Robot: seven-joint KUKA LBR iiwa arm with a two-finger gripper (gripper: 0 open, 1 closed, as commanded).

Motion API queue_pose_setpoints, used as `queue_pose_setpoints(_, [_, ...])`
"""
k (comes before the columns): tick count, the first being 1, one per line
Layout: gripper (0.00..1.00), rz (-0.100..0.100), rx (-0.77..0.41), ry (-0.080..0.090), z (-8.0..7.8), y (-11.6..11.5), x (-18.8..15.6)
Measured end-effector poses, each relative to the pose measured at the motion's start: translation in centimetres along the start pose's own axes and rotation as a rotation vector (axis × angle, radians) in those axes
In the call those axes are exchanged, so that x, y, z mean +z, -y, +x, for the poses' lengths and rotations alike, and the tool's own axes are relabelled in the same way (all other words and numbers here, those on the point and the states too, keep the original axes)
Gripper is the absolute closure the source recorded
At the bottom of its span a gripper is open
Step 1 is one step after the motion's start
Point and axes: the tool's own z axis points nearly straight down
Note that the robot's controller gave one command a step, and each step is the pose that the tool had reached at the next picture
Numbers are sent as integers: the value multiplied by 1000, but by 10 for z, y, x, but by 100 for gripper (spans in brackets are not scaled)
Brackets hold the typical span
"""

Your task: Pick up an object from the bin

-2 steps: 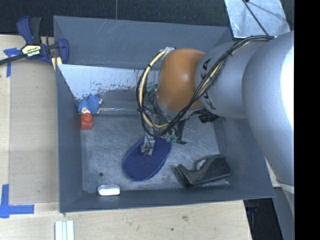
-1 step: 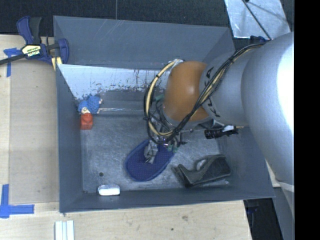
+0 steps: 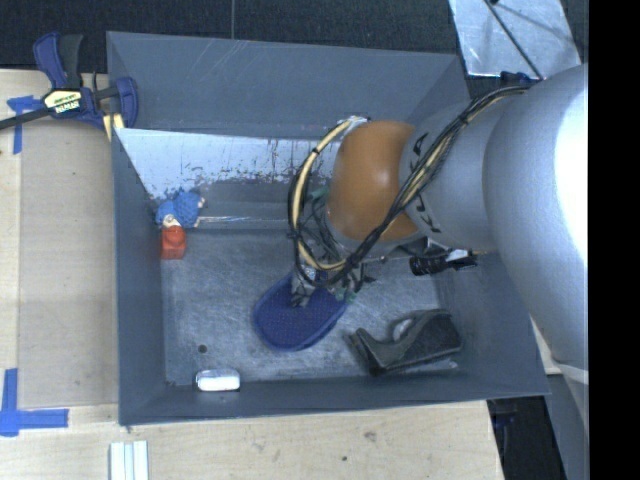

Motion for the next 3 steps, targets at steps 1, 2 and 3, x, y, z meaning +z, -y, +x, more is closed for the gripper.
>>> queue_pose_setpoints(1, [0, 2, 0, -3, 1, 1, 1])
queue_pose_setpoints(2, [0, 2, 96, -7, 76, -4, 1])
queue_pose_setpoints(3, [100, -1, 98, 8, 71, -3, -1])
